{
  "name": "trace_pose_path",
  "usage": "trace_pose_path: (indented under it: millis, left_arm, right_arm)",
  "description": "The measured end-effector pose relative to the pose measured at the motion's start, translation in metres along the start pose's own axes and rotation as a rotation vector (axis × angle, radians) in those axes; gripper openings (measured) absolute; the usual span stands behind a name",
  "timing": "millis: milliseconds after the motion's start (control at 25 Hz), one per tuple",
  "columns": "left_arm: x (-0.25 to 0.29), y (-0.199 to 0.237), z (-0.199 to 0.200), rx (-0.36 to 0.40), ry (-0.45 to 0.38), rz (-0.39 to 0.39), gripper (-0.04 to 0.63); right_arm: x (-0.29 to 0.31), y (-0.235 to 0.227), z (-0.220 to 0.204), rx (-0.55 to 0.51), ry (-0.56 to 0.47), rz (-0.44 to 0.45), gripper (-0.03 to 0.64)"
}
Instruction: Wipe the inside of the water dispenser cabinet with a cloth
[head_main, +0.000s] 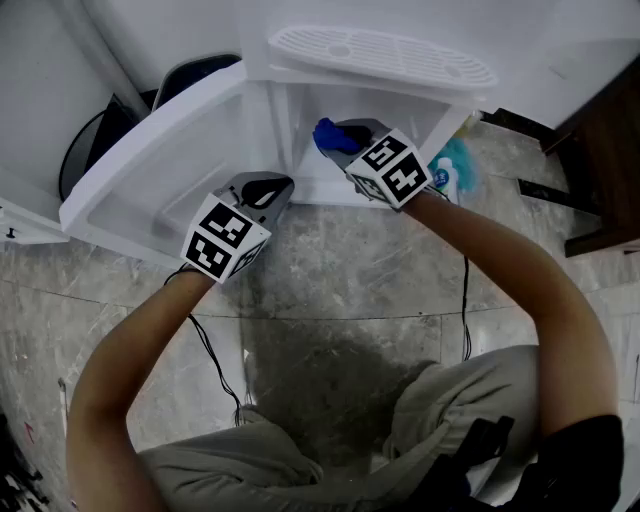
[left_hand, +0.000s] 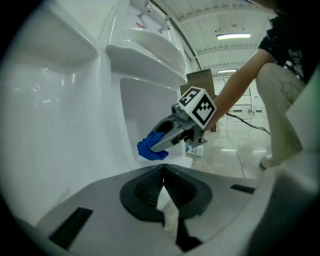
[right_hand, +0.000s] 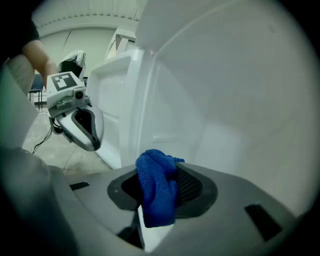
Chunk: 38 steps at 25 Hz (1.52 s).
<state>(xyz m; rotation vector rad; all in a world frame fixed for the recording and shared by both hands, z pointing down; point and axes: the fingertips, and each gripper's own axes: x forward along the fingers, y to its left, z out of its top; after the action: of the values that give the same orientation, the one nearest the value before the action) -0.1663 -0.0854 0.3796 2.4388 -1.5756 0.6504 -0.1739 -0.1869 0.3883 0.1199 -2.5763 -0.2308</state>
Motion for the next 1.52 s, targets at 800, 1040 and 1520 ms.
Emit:
trace_pose_path:
  millis: [800, 1040, 1520]
  left_arm:
    - [-0.04, 0.022, -0.056, -0.15, 0.01, 0.039, 0.008]
    - [-0.043, 0.027, -0.052, -0.169, -0.004, 0.054, 0.008]
    - [-0.031, 0.018, -0.056, -0.179, -0.002, 0.016, 0.008]
  right_arm:
    - [0.104, -0.038, -0.046, -0.066, 0.168, -0.123, 0.114]
    - [0.121, -0.061, -0.047, -0.1, 0.199, -0.176, 0.114]
    - [0.111, -0.045, -0.047, -0.052, 0.184, -0.194, 0.112]
